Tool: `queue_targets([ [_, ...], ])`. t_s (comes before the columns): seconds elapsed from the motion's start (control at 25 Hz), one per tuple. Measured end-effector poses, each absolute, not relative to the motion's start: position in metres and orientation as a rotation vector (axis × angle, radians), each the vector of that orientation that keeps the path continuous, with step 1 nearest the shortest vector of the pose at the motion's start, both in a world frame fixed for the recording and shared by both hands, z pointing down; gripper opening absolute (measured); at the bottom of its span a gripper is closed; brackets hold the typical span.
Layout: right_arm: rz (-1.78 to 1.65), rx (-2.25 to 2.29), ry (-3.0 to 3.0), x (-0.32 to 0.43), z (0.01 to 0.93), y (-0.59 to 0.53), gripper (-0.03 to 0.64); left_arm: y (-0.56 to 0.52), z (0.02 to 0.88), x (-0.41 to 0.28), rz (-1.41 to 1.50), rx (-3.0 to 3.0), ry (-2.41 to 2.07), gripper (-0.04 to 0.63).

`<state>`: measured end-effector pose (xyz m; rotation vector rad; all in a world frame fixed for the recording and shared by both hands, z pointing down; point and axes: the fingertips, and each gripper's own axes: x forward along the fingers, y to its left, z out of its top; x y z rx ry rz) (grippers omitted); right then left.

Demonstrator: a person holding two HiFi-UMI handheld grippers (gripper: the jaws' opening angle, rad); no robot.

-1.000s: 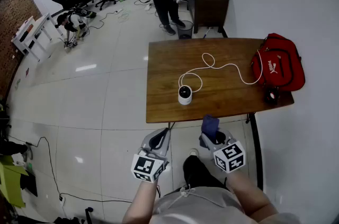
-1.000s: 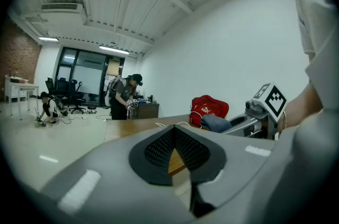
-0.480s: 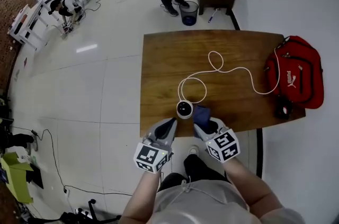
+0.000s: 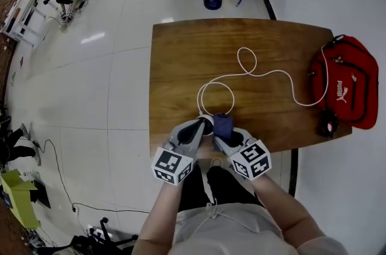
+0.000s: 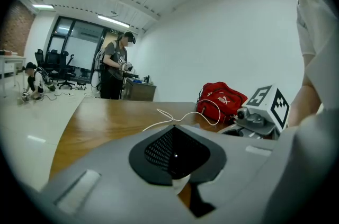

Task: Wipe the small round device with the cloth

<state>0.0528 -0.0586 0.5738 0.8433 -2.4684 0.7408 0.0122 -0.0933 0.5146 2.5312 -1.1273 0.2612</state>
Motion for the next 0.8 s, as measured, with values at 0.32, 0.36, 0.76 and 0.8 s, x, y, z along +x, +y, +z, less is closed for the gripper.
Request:
queue_targets([
  [0.32, 0.944, 0.743, -2.359, 0.044, 0.611, -0.048, 0.11, -0.095, 0.512, 0.011, 0.155, 2.51, -1.043, 0.006],
  [0.36, 0.963, 0.733, -2.342, 0.044, 0.616, -0.047, 0.11, -0.096, 0.512, 0.011, 0.145, 2.508, -1.034, 0.006],
  [0.76, 0.831, 0.759, -2.314, 0.065, 0.595, -0.07, 0.112, -0.095, 0.516, 0.011, 0.2, 2.525, -1.036, 0.006],
  [0.8, 0.781, 0.768, -2.341, 0.066, 0.584, -0.078, 0.112, -0.094, 0.517, 0.011, 0.205, 2.522, -1.041, 0.006],
])
